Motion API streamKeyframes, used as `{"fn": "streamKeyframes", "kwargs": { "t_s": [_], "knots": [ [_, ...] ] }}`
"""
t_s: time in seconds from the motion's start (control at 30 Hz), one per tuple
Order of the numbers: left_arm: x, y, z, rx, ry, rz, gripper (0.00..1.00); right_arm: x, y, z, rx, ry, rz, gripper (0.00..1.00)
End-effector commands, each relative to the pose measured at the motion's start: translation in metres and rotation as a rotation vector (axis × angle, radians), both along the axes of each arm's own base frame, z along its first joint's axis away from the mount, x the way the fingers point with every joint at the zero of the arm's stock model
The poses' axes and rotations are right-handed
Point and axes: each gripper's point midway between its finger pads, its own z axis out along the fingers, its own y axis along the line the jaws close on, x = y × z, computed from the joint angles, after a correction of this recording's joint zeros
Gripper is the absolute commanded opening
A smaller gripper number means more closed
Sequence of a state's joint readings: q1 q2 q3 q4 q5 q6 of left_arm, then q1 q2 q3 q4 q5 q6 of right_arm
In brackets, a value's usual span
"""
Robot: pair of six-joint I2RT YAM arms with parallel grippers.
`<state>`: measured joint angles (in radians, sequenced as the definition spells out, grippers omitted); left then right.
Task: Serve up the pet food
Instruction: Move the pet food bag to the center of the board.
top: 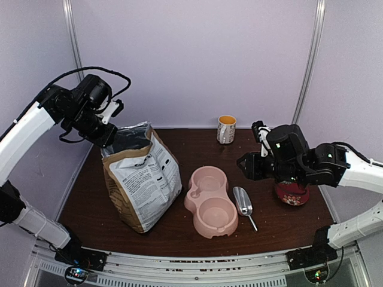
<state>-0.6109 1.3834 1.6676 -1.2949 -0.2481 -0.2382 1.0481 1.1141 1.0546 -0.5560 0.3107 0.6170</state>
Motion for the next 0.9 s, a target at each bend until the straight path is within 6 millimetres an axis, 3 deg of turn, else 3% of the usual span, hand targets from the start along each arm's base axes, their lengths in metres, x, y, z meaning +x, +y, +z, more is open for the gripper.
{"fn": "streamKeyframes", "kwargs": {
  "t_s": [0.0,0.13,0.27,0.5,0.87],
  "knots": [
    [0.011,0.043,0.046,0.026,-0.190,0.150,0.00,0.006,-0.003,-0.004,-0.014,-0.004,-0.029,0.44],
    [0.010,0.057,0.053,0.031,-0.211,0.198,0.00,0.004,-0.002,-0.005,-0.007,0.008,-0.026,0.44],
    [0.007,0.065,0.046,0.044,-0.213,0.240,0.00,0.001,-0.008,-0.016,-0.019,0.021,-0.037,0.44],
    [0.002,0.064,0.034,0.011,-0.209,0.239,0.02,-0.002,-0.015,-0.031,-0.053,0.044,-0.046,0.44],
    [0.001,0.058,0.042,-0.032,-0.308,0.155,0.61,-0.013,-0.050,-0.063,-0.217,0.107,-0.098,0.49]
  ]
}}
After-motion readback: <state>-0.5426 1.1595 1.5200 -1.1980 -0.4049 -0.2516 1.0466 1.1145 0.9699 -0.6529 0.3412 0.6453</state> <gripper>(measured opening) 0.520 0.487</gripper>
